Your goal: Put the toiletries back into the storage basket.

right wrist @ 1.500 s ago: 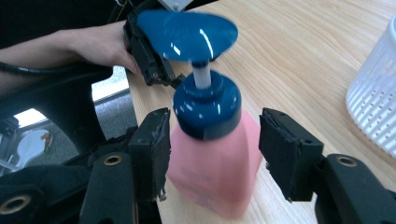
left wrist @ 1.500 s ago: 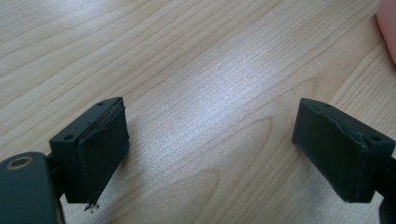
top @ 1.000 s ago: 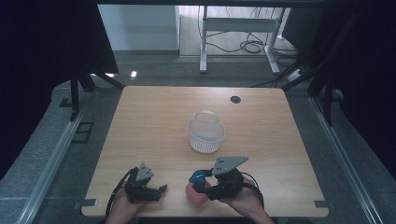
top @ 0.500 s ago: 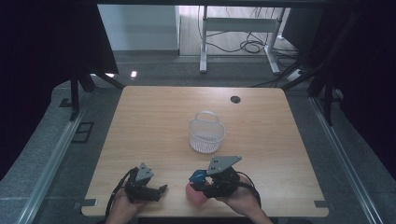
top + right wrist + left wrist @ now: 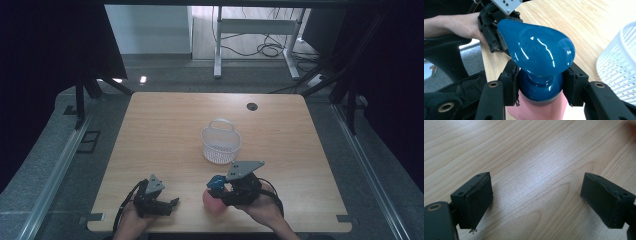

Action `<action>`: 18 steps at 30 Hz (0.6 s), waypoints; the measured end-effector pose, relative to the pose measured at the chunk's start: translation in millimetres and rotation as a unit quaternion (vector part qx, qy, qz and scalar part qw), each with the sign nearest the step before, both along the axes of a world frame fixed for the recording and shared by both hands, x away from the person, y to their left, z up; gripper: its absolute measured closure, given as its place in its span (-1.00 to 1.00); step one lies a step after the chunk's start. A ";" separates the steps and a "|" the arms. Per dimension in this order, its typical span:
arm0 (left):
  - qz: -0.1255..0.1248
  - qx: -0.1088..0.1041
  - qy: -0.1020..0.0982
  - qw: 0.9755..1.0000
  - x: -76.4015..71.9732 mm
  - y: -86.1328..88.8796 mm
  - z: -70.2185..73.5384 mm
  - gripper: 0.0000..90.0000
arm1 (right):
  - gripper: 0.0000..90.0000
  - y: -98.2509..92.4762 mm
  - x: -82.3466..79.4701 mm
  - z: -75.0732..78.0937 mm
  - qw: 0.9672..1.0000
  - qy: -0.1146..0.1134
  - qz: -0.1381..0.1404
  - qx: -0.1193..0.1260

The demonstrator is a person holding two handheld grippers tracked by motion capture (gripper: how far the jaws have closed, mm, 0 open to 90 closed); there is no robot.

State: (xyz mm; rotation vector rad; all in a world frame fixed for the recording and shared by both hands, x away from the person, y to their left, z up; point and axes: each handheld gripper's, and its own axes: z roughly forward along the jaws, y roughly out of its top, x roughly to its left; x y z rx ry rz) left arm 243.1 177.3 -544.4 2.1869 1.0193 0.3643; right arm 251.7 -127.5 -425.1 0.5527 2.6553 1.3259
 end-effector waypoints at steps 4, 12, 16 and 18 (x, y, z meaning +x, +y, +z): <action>0.000 0.000 0.000 1.000 0.0 0.0 0.0 -0.77 | 0.16 -4.3 3.8 5.1 1.000 -0.004 -0.009 0.004; 0.000 0.000 0.000 1.000 0.0 -0.1 0.0 -0.77 | 0.16 -10.7 10.8 15.7 1.000 -0.010 -0.021 0.008; 0.000 0.000 0.001 1.000 0.0 0.0 0.1 -0.77 | 0.16 -13.0 14.1 20.9 1.000 -0.013 -0.027 0.011; 0.000 0.001 0.000 1.000 0.1 0.1 0.1 -0.77 | 0.16 -14.0 16.1 23.8 0.999 -0.015 -0.029 0.011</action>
